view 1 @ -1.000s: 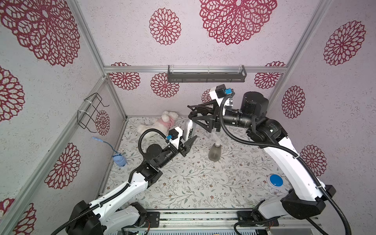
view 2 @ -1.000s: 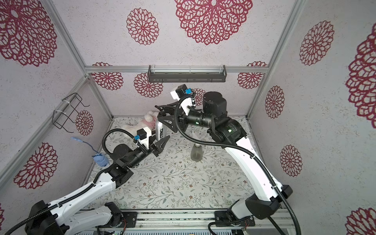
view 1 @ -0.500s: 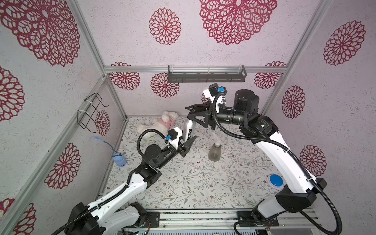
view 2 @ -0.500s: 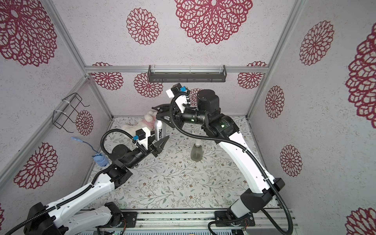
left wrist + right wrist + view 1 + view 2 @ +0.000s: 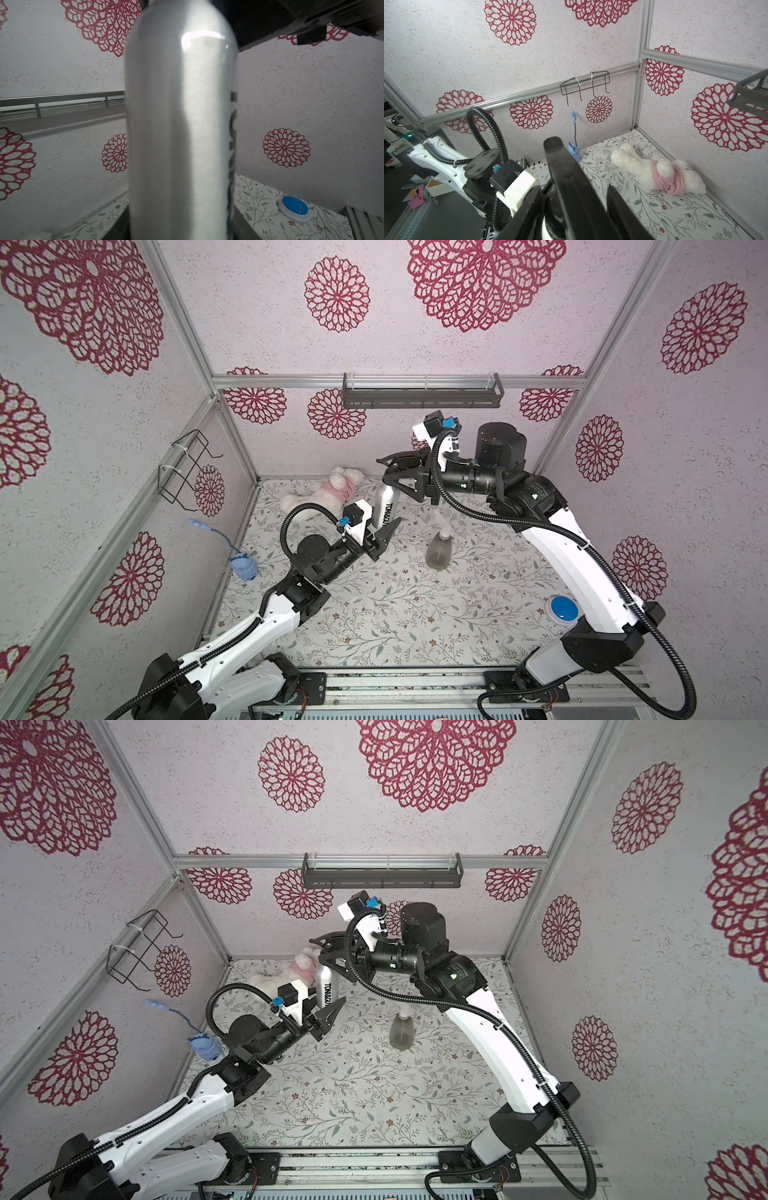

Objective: Attach spray nozzles to spray bottles
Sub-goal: Screw the spray nozzle on the spray bottle.

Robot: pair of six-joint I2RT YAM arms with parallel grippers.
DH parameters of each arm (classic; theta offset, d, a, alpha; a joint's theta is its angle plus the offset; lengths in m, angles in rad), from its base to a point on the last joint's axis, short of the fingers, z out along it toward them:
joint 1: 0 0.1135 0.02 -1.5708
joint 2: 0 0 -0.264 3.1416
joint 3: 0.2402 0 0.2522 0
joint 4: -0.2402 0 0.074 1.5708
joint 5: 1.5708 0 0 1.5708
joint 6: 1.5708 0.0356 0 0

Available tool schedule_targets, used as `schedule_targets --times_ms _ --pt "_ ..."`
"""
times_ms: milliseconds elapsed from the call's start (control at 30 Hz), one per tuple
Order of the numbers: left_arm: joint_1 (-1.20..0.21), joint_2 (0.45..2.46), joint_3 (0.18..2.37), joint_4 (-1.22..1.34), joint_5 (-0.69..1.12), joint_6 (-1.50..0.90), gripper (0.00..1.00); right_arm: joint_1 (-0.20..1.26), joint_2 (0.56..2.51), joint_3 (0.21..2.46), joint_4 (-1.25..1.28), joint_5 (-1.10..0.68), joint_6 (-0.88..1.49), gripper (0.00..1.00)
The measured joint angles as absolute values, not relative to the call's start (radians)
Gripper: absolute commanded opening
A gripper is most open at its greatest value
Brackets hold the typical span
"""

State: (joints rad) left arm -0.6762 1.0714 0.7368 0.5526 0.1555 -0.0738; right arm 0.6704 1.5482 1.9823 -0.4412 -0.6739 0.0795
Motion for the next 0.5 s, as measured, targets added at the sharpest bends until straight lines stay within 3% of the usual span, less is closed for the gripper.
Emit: schedule_targets --times_ms 233,500 --pt "-0.676 1.071 0.737 0.547 0.155 -0.074 0.14 0.670 1.548 1.978 -0.443 -0.666 0.078 0.40" --pt "-0.676 1.073 0.743 0.532 0.145 -0.073 0.14 0.681 1.548 1.977 -0.445 -0.647 0.075 0.35"
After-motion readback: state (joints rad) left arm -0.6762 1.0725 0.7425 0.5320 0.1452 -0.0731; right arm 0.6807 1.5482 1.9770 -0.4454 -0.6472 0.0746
